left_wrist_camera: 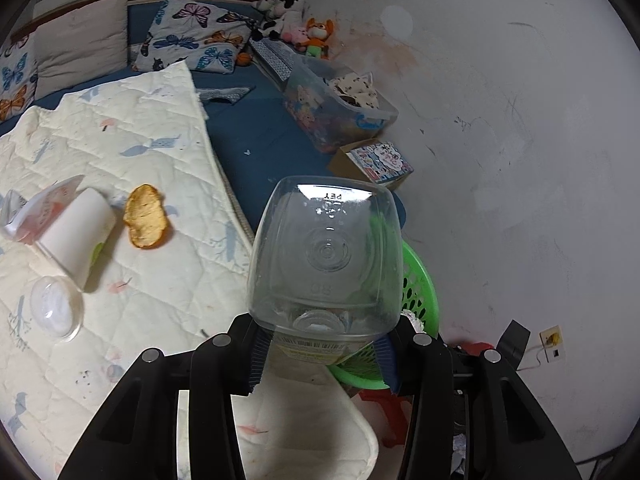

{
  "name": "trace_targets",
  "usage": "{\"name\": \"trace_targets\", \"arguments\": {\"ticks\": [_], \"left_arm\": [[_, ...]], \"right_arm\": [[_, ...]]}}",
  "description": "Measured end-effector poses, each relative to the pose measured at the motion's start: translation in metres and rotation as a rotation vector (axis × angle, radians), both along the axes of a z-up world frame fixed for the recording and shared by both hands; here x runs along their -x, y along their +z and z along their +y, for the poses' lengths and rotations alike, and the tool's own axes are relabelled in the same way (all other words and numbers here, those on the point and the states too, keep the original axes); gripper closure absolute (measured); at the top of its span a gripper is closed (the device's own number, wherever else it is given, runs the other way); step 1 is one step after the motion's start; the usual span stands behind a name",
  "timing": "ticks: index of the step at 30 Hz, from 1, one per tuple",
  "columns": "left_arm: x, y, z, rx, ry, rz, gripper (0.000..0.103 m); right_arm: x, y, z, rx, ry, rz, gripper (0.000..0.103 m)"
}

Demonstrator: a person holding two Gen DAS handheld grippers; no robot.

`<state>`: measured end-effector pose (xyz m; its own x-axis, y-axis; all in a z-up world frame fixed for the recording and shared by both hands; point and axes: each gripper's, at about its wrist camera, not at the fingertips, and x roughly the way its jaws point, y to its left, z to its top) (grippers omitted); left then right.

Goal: Collect trash
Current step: 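Carry the bottle and paper to the green basket and open both tools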

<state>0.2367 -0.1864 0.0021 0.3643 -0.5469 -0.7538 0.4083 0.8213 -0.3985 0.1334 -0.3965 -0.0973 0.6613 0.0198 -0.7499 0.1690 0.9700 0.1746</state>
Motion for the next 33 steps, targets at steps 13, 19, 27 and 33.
{"name": "trace_targets", "arguments": {"ticks": [13,19,27,33], "left_arm": [[-0.007,-0.016,-0.044,-0.020,-0.050,0.031,0.059],[-0.009,-0.031,-0.070,-0.033,-0.079,0.042,0.059],[-0.010,-0.061,-0.097,-0.090,-0.112,0.081,0.059],[-0.008,-0.081,-0.112,-0.127,-0.142,0.124,0.059]], "right_arm": [[0.020,0.008,-0.019,-0.020,-0.054,-0.037,0.041],[0.037,0.017,-0.030,-0.030,-0.084,-0.070,0.040],[0.058,0.021,-0.041,-0.042,-0.121,-0.096,0.038],[0.064,0.018,-0.048,-0.060,-0.144,-0.095,0.038]]}}
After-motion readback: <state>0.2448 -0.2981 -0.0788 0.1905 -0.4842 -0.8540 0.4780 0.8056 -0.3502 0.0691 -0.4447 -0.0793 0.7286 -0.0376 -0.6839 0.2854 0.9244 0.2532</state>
